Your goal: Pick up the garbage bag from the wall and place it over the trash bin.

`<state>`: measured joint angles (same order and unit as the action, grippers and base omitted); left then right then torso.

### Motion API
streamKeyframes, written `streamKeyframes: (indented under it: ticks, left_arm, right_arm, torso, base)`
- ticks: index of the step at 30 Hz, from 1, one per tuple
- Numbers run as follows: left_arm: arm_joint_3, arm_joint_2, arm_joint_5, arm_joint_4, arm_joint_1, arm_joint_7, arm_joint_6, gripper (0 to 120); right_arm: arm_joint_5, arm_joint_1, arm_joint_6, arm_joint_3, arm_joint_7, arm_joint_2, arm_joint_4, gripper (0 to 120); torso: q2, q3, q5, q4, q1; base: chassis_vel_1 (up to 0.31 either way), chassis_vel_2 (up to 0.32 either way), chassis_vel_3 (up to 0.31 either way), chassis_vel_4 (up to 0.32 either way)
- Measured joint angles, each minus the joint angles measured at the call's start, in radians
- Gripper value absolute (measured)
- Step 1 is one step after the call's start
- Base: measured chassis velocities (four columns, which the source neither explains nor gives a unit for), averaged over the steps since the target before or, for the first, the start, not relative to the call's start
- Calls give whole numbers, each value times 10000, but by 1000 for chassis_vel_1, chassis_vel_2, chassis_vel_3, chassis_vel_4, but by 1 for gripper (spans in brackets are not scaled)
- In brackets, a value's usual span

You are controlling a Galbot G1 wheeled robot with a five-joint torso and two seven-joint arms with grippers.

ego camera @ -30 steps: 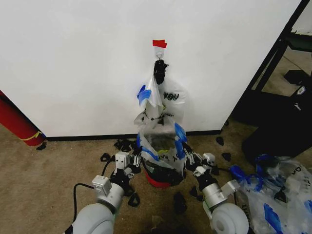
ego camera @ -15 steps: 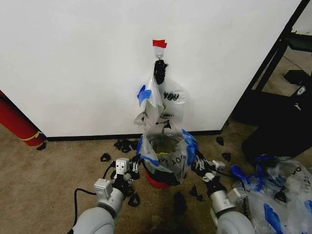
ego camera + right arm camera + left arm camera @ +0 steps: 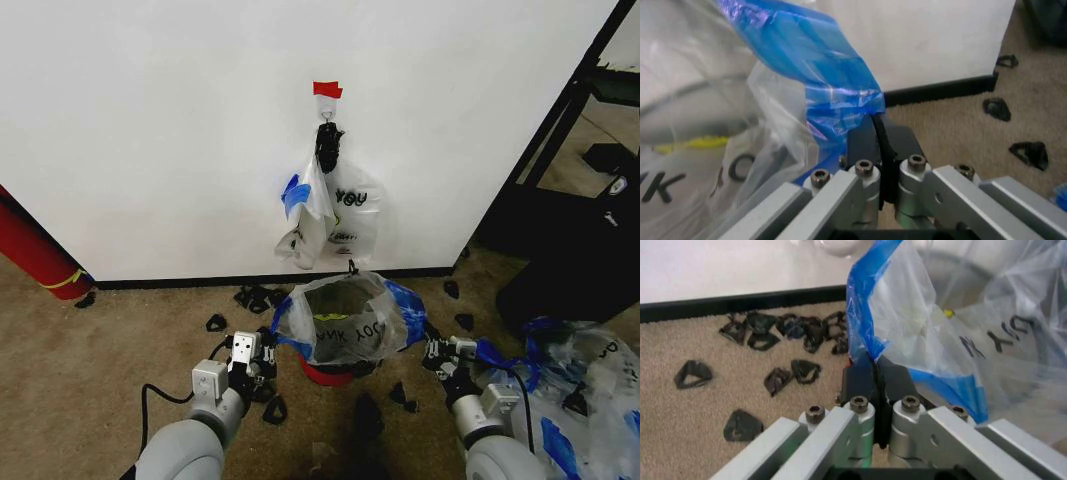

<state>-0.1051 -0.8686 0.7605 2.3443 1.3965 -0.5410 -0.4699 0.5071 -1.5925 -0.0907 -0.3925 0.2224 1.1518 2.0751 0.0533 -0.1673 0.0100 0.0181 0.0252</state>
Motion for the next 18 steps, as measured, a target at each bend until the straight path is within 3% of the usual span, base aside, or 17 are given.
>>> streamKeyframes:
  ticks: [8,18]
  left_arm:
    - [260,140,13,33,49,-69,-334,0]
    - [341,210,258,-388,-230,-115,-661,0]
  right_arm:
    - [-397,-67,-512,426,235,-104,2,0]
    - [-397,797,-990,911,596,-289,-612,0]
  torso:
    - [0,0,0,0,0]
    - [0,0,0,-1,0]
  base:
    - [0,0,0,0]
    - [0,0,0,0]
